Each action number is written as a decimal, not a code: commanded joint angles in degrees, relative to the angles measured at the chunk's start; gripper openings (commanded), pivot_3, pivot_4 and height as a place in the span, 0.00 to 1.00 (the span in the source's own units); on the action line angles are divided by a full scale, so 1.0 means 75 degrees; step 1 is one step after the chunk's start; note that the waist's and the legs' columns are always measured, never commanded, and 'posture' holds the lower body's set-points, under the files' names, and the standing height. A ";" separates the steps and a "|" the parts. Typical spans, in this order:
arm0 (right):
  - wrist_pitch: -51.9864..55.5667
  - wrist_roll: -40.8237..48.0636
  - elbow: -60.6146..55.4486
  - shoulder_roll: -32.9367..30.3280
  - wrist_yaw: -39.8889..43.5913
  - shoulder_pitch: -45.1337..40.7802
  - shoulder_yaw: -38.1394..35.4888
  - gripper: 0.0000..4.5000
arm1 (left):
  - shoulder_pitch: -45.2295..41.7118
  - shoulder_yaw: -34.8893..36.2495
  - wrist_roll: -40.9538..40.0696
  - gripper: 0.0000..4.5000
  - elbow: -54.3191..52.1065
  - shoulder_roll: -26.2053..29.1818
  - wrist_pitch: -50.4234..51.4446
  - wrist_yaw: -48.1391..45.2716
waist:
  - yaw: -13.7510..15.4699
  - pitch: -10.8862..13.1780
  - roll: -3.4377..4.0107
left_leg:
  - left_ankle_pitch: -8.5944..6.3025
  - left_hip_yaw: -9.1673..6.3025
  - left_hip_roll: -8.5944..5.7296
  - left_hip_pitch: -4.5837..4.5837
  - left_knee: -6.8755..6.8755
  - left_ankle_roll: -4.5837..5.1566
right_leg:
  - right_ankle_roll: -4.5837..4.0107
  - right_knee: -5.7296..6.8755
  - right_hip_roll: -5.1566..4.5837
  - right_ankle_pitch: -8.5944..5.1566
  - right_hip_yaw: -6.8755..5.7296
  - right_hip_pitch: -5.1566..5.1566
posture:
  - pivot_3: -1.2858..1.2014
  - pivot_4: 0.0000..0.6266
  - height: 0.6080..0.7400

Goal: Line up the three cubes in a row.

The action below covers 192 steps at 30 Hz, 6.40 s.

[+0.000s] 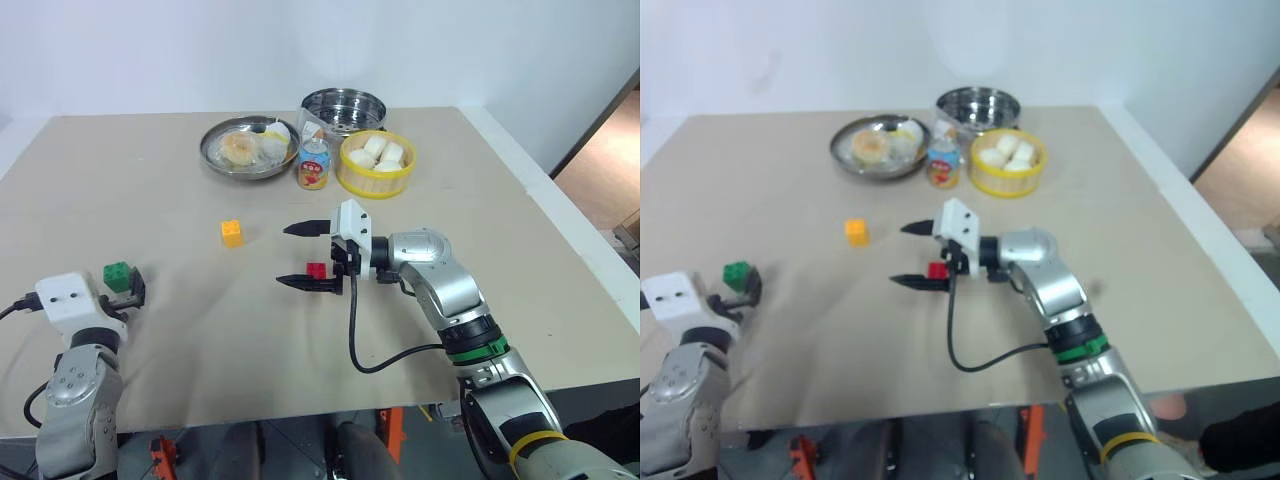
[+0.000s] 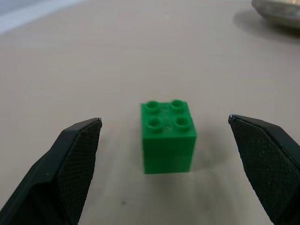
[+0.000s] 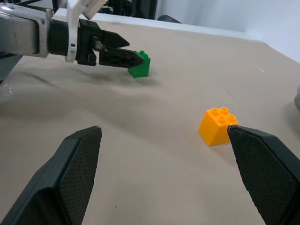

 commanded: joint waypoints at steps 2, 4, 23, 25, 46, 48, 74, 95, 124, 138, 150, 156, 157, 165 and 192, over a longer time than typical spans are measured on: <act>-0.0101 -0.0011 -0.0169 -0.0071 -0.0059 -0.0100 -0.0073 0.99 | -0.0199 0.0077 -0.0117 1.00 0.0238 0.0185 0.0239 -0.0083 | 0.0000 0.0000 0.0000 | 0.0000 -0.0001 0.0001 0.0000 -0.0001 0.0000 | 0.0000 0.0000 0.0002 0.0000 -0.0001 0.0000 | 0.52 0.24 1.00; -0.0088 -0.0008 -0.0200 -0.0097 -0.0078 -0.0078 -0.0087 1.00 | -0.0310 0.0154 -0.0136 0.80 0.0368 0.0186 0.0236 -0.0035 | 0.0000 0.0000 -0.0001 | 0.0000 -0.0002 0.0001 0.0000 -0.0002 0.0000 | 0.0001 0.0000 0.0002 0.0001 -0.0002 -0.0001 | 0.52 0.24 1.00; -0.0011 0.0061 -0.0539 -0.0466 -0.0164 0.0035 -0.0235 1.00 | -0.0023 -0.2093 -0.0819 0.29 -0.0447 0.1983 -0.0258 -0.4069 | 0.0024 0.0001 -0.0003 | -0.0011 0.0001 -0.0002 -0.0008 -0.0008 -0.0018 | -0.0005 -0.0002 -0.0009 -0.0003 -0.0001 -0.0009 | 0.52 0.24 1.00; 0.0207 0.0221 -0.0838 -0.0643 -0.0082 0.0125 -0.0316 1.00 | -0.0136 -0.2590 -0.0768 0.29 -0.0407 0.2587 -0.0573 -0.5119 | 0.0013 0.0001 -0.0002 | -0.0013 0.0012 -0.0001 -0.0013 -0.0009 -0.0020 | -0.0008 -0.0005 -0.0012 -0.0001 0.0004 -0.0017 | 0.52 0.24 1.00; 0.2172 0.1259 -0.2864 -0.1701 -0.0562 0.1170 -0.0746 1.00 | -0.5519 -0.4159 0.0045 0.29 0.7112 0.3070 -0.4472 -1.1291 | -0.0007 0.0004 0.0002 | -0.0005 0.0044 0.0016 -0.0101 -0.0015 0.0010 | 0.0052 -0.0002 0.0034 0.0030 0.0045 -0.0117 | 0.52 0.24 1.00; 0.2102 0.1238 -0.2786 -0.1691 -0.0586 0.1147 -0.0702 1.00 | -0.5568 -0.4139 0.0117 0.29 0.7266 0.2973 -0.4683 -1.1322 | -0.0010 0.0004 0.0002 | -0.0005 0.0043 0.0016 -0.0106 -0.0003 0.0010 | 0.0060 -0.0002 0.0034 0.0034 0.0044 -0.0116 | 0.52 0.24 1.00; 0.1779 0.1072 -0.2548 -0.1669 -0.0494 0.1067 -0.0511 1.00 | -0.5970 -0.4232 0.0753 0.29 0.8354 0.2516 -0.5298 -1.1266 | -0.0010 0.0004 0.0001 | 0.0004 0.0043 0.0016 -0.0107 0.0044 0.0024 | 0.0072 0.0031 0.0035 0.0064 0.0054 -0.0111 | 0.52 0.24 1.00; 0.1241 0.1006 -0.1173 -0.0874 -0.0530 0.0376 -0.0468 1.00 | -0.4134 -0.2283 -0.0543 1.00 0.3883 0.3630 -0.2366 -0.8962 | -0.0032 0.0003 0.0001 | 0.0007 0.0047 0.0027 -0.0097 0.0048 0.0028 | 0.0070 0.0056 0.0041 0.0064 0.0065 -0.0114 | 0.52 0.24 1.00; 0.0458 0.0450 -0.0582 -0.0962 -0.0097 0.0313 -0.0492 1.00 | -0.3036 -0.2537 0.1593 1.00 0.1568 -0.0322 -0.0156 -0.0819 | -0.0007 -0.0003 -0.0009 | 0.0029 0.0054 0.0016 -0.0080 0.0064 0.0050 | 0.0078 0.0052 0.0041 0.0113 0.0084 -0.0097 | 0.52 0.24 1.00; 0.0692 0.0668 -0.0669 -0.0976 -0.0274 0.0365 -0.0731 1.00 | -0.3502 -0.2595 0.1603 1.00 0.2459 -0.0465 -0.0140 -0.0501 | -0.0003 -0.0003 -0.0010 | 0.0030 0.0056 0.0013 -0.0083 0.0066 0.0051 | 0.0079 0.0052 0.0038 0.0114 0.0086 -0.0096 | 0.52 0.24 1.00; 0.1338 0.0997 -0.0621 -0.0792 -0.0918 0.0153 -0.1042 1.00 | -0.3664 -0.2702 0.1797 1.00 0.2904 -0.0567 -0.0322 -0.0332 | -0.0004 -0.0003 -0.0010 | 0.0030 0.0055 0.0013 -0.0083 0.0066 0.0050 | 0.0079 0.0052 0.0039 0.0114 0.0086 -0.0096 | 0.52 0.24 1.00; 0.1121 0.0828 -0.0607 -0.0786 -0.0909 0.0249 -0.0988 1.00 | -0.3823 -0.2642 0.1816 1.00 0.3256 -0.0549 -0.0448 -0.0304 | -0.0003 -0.0003 -0.0010 | 0.0030 0.0055 0.0013 -0.0083 0.0065 0.0051 | 0.0079 0.0052 0.0039 0.0114 0.0086 -0.0097 | 0.52 0.24 1.00; 0.1112 0.0818 -0.0611 -0.0780 -0.0912 0.0256 -0.0990 1.00 | -0.3839 -0.2638 0.1813 1.00 0.3300 -0.0538 -0.0469 -0.0307 | -0.0003 -0.0003 -0.0010 | 0.0030 0.0055 0.0013 -0.0083 0.0066 0.0051 | 0.0079 0.0052 0.0039 0.0114 0.0086 -0.0097 | 0.52 0.24 1.00; 0.1043 0.0736 -0.0601 -0.0792 -0.0922 0.0283 -0.0994 1.00 | -0.3992 -0.2461 0.1790 0.45 0.3744 -0.0330 -0.0649 -0.0319 | -0.0004 -0.0003 -0.0010 | 0.0030 0.0056 0.0013 -0.0083 0.0064 0.0050 | 0.0079 0.0052 0.0039 0.0114 0.0085 -0.0098 | 0.52 0.24 1.00; 0.1053 0.0694 -0.0753 -0.0690 -0.0759 -0.0021 -0.0840 1.00 | -0.3316 -0.2319 -0.0620 0.31 0.4926 0.4298 -0.2838 -0.9721 | -0.0001 -0.0002 -0.0009 | 0.0030 0.0084 0.0019 -0.0084 0.0027 0.0048 | 0.0008 0.0044 0.0015 0.0075 0.0074 -0.0123 | 0.52 0.24 1.00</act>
